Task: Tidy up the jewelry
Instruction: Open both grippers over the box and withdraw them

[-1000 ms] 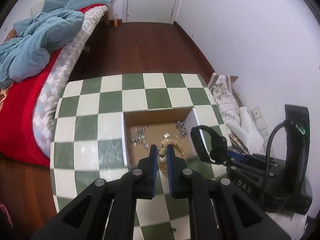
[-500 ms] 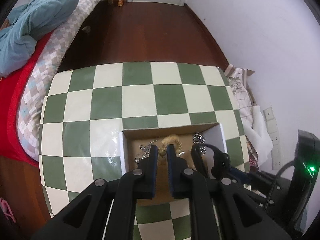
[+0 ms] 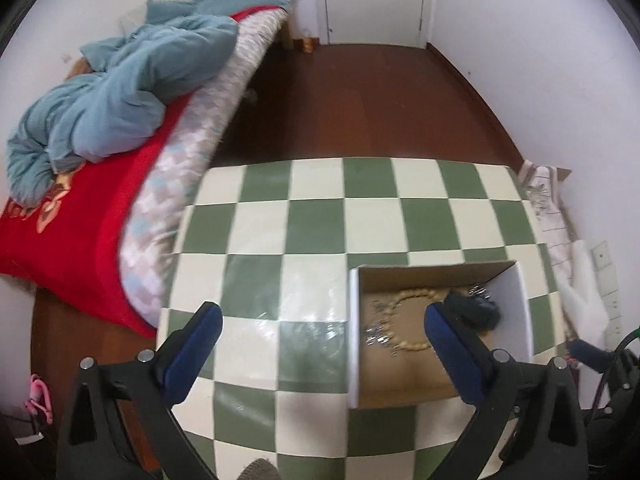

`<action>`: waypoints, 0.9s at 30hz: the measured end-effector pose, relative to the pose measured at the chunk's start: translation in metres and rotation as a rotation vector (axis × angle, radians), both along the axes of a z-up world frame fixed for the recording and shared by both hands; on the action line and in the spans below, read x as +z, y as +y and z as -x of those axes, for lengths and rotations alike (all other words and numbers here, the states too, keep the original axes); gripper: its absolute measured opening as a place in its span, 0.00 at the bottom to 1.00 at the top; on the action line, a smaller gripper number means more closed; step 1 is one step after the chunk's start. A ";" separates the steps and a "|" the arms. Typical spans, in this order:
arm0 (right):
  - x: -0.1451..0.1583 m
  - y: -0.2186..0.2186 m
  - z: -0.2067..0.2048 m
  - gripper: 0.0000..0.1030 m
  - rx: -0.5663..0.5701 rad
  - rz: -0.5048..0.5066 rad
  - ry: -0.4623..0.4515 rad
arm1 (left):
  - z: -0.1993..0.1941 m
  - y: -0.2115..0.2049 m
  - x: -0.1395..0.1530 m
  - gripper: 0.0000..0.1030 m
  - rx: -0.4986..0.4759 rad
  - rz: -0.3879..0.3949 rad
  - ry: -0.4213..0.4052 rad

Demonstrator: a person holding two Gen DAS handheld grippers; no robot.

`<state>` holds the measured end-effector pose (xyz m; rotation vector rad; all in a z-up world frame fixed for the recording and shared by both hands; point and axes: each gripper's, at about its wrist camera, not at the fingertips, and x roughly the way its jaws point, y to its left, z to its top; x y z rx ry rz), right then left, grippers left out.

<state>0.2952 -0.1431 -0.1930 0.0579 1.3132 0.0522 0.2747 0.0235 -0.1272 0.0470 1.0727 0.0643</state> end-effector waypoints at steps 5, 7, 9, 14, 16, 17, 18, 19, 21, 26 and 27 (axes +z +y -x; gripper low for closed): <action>-0.001 0.002 0.019 1.00 -0.009 -0.004 -0.027 | 0.023 0.007 -0.004 1.00 0.030 -0.005 -0.017; 0.001 0.002 0.025 1.00 -0.014 -0.002 -0.037 | 0.032 0.010 -0.003 1.00 0.041 -0.005 -0.020; 0.005 0.003 0.031 1.00 -0.017 0.005 -0.049 | 0.041 0.010 0.001 1.00 0.047 -0.007 -0.033; 0.025 0.005 0.049 1.00 -0.009 0.047 -0.111 | 0.065 0.008 0.014 1.00 0.029 -0.019 -0.075; 0.037 0.005 0.059 1.00 -0.009 0.052 -0.143 | 0.077 0.006 0.020 1.00 0.017 -0.028 -0.092; 0.041 0.005 0.062 1.00 -0.008 0.055 -0.152 | 0.082 0.005 0.023 1.00 0.015 -0.027 -0.099; 0.047 0.004 0.068 1.00 -0.008 0.059 -0.169 | 0.088 0.005 0.026 1.00 0.012 -0.026 -0.106; 0.051 0.004 0.071 1.00 -0.008 0.060 -0.177 | 0.094 0.004 0.030 1.00 0.008 -0.025 -0.114; 0.063 0.003 0.082 1.00 -0.009 0.066 -0.205 | 0.105 0.001 0.037 1.00 -0.006 -0.024 -0.133; 0.089 0.000 0.108 1.00 -0.009 0.070 -0.269 | 0.130 -0.005 0.056 1.00 -0.029 -0.018 -0.172; 0.095 -0.001 0.114 1.00 -0.010 0.067 -0.280 | 0.135 -0.006 0.059 1.00 -0.032 -0.015 -0.180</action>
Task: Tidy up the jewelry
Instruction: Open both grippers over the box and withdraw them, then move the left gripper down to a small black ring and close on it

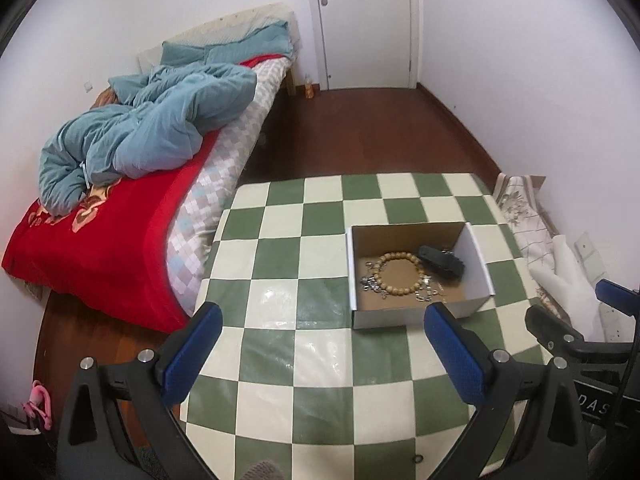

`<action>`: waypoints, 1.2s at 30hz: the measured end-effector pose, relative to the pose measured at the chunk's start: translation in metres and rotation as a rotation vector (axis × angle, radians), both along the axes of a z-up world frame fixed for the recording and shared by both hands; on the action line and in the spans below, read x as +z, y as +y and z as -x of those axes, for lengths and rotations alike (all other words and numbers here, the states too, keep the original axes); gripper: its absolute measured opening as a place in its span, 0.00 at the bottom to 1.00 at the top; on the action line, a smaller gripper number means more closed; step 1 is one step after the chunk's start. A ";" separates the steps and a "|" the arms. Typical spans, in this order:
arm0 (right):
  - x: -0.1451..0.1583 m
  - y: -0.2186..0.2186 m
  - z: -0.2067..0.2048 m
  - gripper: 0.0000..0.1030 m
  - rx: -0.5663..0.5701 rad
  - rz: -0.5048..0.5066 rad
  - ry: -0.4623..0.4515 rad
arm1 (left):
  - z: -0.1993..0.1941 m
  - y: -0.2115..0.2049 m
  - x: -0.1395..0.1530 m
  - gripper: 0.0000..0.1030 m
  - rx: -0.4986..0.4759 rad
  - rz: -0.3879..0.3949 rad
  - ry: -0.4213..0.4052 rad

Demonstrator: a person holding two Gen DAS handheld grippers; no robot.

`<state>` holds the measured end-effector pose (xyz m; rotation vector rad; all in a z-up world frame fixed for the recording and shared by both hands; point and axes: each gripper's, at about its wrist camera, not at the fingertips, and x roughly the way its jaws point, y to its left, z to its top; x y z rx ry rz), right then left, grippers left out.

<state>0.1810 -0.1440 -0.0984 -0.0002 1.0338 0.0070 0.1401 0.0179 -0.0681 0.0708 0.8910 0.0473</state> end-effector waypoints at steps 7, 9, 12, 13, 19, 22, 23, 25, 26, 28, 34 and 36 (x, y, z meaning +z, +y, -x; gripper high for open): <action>0.023 -0.007 0.034 1.00 -0.003 -0.042 -0.043 | 0.029 -0.004 0.013 1.00 -0.005 0.011 -0.017; 0.023 -0.012 0.043 1.00 -0.005 -0.059 -0.032 | 0.036 -0.006 0.008 1.00 -0.007 0.012 -0.004; 0.010 -0.019 0.056 1.00 -0.013 -0.060 0.009 | 0.050 -0.013 -0.015 1.00 -0.007 0.001 0.055; 0.001 -0.023 0.060 1.00 -0.022 -0.053 0.032 | 0.054 -0.016 -0.027 1.00 -0.013 -0.002 0.085; -0.065 -0.049 0.075 0.61 -0.083 -0.027 0.184 | 0.069 -0.039 -0.102 1.00 -0.047 -0.020 0.285; -0.094 -0.067 0.078 0.58 -0.111 -0.070 0.252 | 0.077 -0.055 -0.134 0.99 -0.084 -0.008 0.366; -0.099 -0.070 0.079 0.58 -0.117 -0.075 0.263 | 0.079 -0.060 -0.141 0.98 -0.093 -0.007 0.385; -0.110 -0.080 0.081 0.58 -0.139 -0.088 0.286 | 0.081 -0.069 -0.154 0.91 -0.128 0.013 0.413; -0.113 -0.084 0.081 0.58 -0.148 -0.096 0.293 | 0.081 -0.072 -0.158 0.84 -0.135 0.009 0.424; -0.118 -0.090 0.080 0.58 -0.165 -0.110 0.304 | 0.082 -0.080 -0.167 0.78 -0.154 0.014 0.447; -0.121 -0.097 0.078 0.58 -0.186 -0.122 0.310 | 0.083 -0.091 -0.183 0.66 -0.172 0.024 0.488; -0.121 -0.098 0.078 0.58 -0.189 -0.129 0.312 | 0.083 -0.093 -0.187 0.54 -0.175 0.024 0.500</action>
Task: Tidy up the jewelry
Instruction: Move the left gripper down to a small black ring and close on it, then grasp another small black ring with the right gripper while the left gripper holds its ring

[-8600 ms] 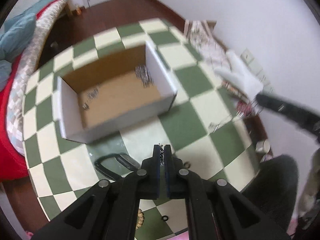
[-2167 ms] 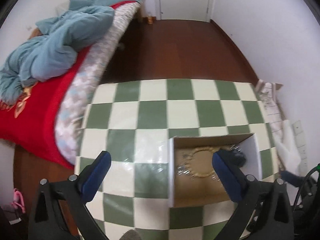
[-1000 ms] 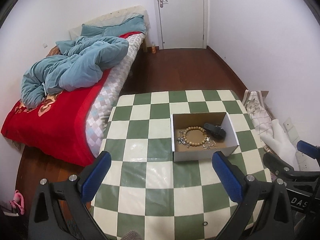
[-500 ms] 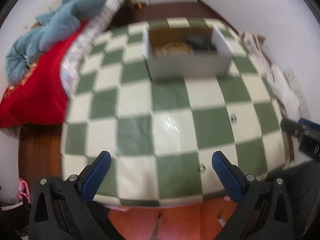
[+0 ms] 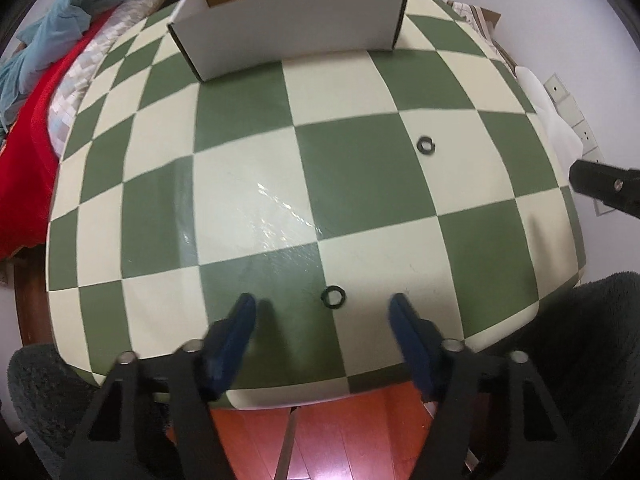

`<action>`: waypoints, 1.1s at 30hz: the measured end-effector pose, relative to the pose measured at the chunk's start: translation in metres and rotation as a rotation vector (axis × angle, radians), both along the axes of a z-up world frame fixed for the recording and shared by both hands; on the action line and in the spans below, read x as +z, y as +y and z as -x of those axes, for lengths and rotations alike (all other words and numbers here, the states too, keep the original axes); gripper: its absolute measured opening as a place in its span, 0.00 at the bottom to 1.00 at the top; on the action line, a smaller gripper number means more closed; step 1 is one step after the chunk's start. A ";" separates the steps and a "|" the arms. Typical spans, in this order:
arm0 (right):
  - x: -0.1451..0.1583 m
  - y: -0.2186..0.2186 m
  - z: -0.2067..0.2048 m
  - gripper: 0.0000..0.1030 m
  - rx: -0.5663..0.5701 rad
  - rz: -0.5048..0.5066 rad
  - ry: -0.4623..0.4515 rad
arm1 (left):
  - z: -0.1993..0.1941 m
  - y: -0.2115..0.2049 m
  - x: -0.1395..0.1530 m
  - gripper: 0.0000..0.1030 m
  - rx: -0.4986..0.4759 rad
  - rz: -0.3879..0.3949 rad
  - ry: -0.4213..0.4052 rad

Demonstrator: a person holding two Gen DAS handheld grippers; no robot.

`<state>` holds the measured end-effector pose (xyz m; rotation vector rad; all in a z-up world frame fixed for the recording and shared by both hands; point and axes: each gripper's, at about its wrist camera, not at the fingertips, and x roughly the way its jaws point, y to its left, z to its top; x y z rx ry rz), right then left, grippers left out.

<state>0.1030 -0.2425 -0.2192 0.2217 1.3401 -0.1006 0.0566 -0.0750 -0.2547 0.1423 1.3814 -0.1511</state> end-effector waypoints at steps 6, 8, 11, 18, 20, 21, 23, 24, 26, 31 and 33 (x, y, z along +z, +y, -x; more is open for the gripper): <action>-0.003 0.001 0.000 0.58 0.001 -0.009 0.006 | 0.003 -0.002 -0.001 0.45 0.004 0.014 -0.001; -0.003 0.002 0.000 0.58 0.001 -0.012 0.007 | 0.006 -0.003 0.000 0.41 0.002 0.016 -0.009; -0.004 0.003 0.000 0.58 0.001 -0.018 0.010 | 0.007 -0.004 0.003 0.20 -0.005 0.019 -0.020; -0.004 0.009 -0.004 0.58 0.007 -0.033 0.007 | 0.001 0.011 0.006 0.10 0.014 0.033 -0.026; -0.005 0.012 -0.006 0.58 0.009 -0.056 0.002 | -0.004 0.022 0.006 0.10 0.029 0.026 -0.036; -0.005 0.014 -0.008 0.58 0.014 -0.071 -0.002 | -0.007 0.029 0.008 0.10 0.041 0.022 -0.042; -0.007 0.019 -0.013 0.58 0.029 -0.126 -0.013 | -0.015 0.043 0.009 0.10 0.070 0.016 -0.049; -0.009 0.024 -0.017 0.58 0.040 -0.146 -0.018 | -0.019 0.050 0.008 0.10 0.087 0.010 -0.053; -0.015 0.037 -0.027 0.58 0.071 -0.165 -0.024 | -0.028 0.063 0.008 0.10 0.117 0.002 -0.056; -0.036 0.068 -0.047 0.58 0.135 -0.139 -0.008 | -0.043 0.084 0.005 0.10 0.164 -0.015 -0.060; -0.045 0.080 -0.053 0.58 0.160 -0.115 0.004 | -0.045 0.091 0.006 0.10 0.173 -0.012 -0.059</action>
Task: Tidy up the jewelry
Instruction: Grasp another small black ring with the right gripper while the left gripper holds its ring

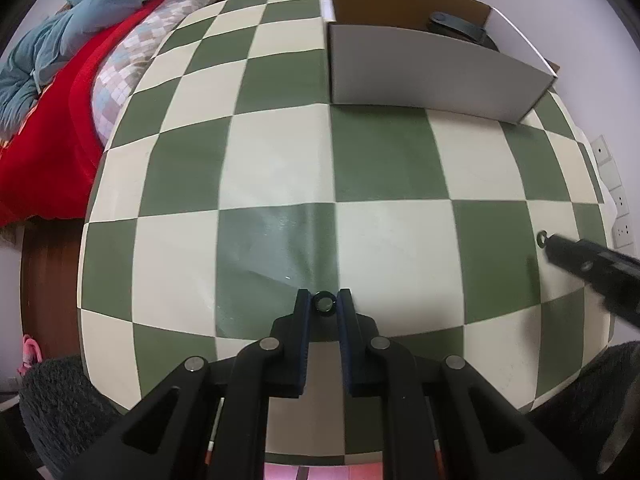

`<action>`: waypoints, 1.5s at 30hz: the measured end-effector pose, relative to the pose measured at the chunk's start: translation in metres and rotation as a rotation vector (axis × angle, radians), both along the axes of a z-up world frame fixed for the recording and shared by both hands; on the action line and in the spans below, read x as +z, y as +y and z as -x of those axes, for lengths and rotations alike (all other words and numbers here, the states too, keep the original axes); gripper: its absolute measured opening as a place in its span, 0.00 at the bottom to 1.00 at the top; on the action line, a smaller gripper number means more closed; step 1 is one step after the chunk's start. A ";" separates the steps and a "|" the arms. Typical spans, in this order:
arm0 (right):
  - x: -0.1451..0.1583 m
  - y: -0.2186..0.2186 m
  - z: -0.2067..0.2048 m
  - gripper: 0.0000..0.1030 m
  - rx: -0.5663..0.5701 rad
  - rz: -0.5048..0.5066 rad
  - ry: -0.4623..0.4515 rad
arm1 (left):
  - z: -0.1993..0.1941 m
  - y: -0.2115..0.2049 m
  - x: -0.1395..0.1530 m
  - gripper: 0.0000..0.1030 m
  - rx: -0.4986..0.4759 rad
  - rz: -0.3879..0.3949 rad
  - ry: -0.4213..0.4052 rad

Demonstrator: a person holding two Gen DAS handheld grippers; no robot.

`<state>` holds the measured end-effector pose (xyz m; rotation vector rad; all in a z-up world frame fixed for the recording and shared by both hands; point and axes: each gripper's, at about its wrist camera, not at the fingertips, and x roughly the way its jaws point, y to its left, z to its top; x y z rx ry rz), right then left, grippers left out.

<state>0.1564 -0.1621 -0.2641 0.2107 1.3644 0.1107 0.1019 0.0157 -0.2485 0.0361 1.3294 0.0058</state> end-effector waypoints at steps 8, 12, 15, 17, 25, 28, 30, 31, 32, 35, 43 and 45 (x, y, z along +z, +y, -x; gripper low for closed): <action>-0.011 0.024 -0.004 0.48 0.057 0.099 -0.011 | -0.002 0.006 -0.004 0.10 0.010 0.015 0.006; -0.011 0.027 -0.003 0.32 0.066 0.133 -0.026 | -0.002 0.005 -0.006 0.10 0.011 0.019 0.009; -0.010 0.026 -0.002 0.17 0.070 0.150 -0.038 | -0.002 0.003 -0.006 0.10 0.009 0.021 0.011; -0.010 0.023 0.000 0.11 0.067 0.150 -0.041 | -0.002 0.003 -0.006 0.10 0.009 0.022 0.012; -0.010 0.019 0.001 0.02 0.057 0.137 -0.050 | -0.003 0.003 -0.004 0.10 0.011 0.025 0.011; -0.009 0.018 0.001 0.00 0.056 0.127 -0.053 | -0.003 0.002 0.001 0.10 0.007 0.027 -0.001; -0.008 0.018 0.002 0.00 0.055 0.124 -0.062 | -0.004 0.001 0.005 0.10 0.003 0.029 -0.009; -0.008 0.018 0.003 0.00 0.056 0.121 -0.064 | -0.004 0.001 0.007 0.10 0.002 0.030 -0.012; -0.006 0.020 0.007 0.00 0.051 0.118 -0.067 | -0.005 0.001 0.009 0.10 0.002 0.032 -0.015; -0.007 0.014 0.009 0.00 0.040 0.080 -0.057 | -0.007 0.001 0.013 0.10 0.005 0.039 -0.022; -0.010 -0.005 0.009 0.26 -0.008 0.003 -0.080 | -0.013 0.000 0.017 0.10 0.007 0.060 -0.029; -0.010 -0.002 0.005 0.28 0.001 0.012 -0.086 | -0.013 -0.001 0.018 0.10 0.006 0.062 -0.032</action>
